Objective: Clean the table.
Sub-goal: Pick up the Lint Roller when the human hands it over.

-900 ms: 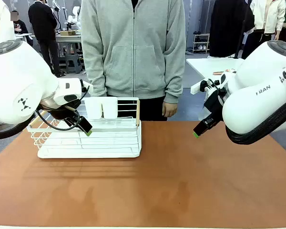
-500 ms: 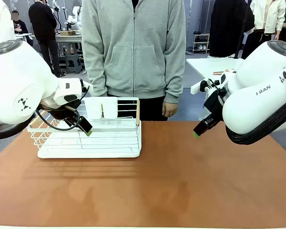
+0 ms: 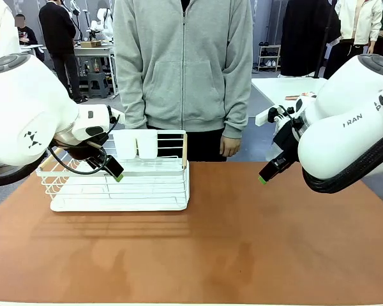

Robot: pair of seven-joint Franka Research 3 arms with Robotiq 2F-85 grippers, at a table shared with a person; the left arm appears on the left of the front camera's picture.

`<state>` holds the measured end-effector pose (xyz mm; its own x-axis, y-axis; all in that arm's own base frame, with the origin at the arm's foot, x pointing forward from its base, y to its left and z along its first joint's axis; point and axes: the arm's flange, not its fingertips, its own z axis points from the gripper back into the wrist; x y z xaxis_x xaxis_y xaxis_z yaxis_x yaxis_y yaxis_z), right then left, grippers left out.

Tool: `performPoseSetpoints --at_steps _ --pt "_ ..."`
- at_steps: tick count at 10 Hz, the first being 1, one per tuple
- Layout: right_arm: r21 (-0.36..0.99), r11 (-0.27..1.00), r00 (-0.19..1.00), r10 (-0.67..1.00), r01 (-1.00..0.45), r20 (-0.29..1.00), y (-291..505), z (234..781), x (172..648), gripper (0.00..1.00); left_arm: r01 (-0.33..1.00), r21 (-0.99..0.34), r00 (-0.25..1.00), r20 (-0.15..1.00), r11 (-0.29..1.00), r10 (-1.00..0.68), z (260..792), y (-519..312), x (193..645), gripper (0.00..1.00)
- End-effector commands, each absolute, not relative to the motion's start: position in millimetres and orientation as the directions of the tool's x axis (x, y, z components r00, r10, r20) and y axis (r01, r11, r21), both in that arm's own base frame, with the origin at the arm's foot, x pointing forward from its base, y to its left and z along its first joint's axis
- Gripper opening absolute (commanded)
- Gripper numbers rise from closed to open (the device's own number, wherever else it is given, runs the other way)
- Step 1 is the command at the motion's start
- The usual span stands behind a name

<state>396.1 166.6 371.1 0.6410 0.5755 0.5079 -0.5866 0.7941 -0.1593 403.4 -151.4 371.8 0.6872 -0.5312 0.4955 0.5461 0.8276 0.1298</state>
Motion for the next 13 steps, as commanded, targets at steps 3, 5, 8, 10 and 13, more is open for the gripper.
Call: performPoseSetpoints --at_steps 3,5,8,10,13 --pt "-0.159 0.794 0.641 0.575 -0.587 0.508 166.6 371.1 396.1 1.00 0.546 0.130 0.687 0.496 0.828 -0.531 371.8 -151.4 403.4 1.00" --pt "-0.054 0.830 0.656 0.477 -0.555 0.585 156.4 418.9 396.3 1.00 0.553 -0.013 0.726 0.499 0.833 -0.473 417.1 -153.4 397.1 1.00" --pt "0.380 0.820 0.816 0.171 -0.428 0.552 89.3 473.8 398.0 1.00 0.550 -0.484 0.808 0.515 0.681 -0.287 464.0 -91.1 380.5 1.00" --pt "0.587 0.727 0.875 0.040 -0.357 0.483 33.1 487.1 390.4 1.00 0.535 -0.598 0.809 0.566 0.597 -0.158 480.7 -37.5 354.0 1.00" --pt "0.768 0.614 0.923 -0.162 -0.182 0.348 -81.8 492.2 376.9 1.00 0.503 -0.692 0.805 0.594 0.518 0.010 475.1 52.0 313.0 1.00"
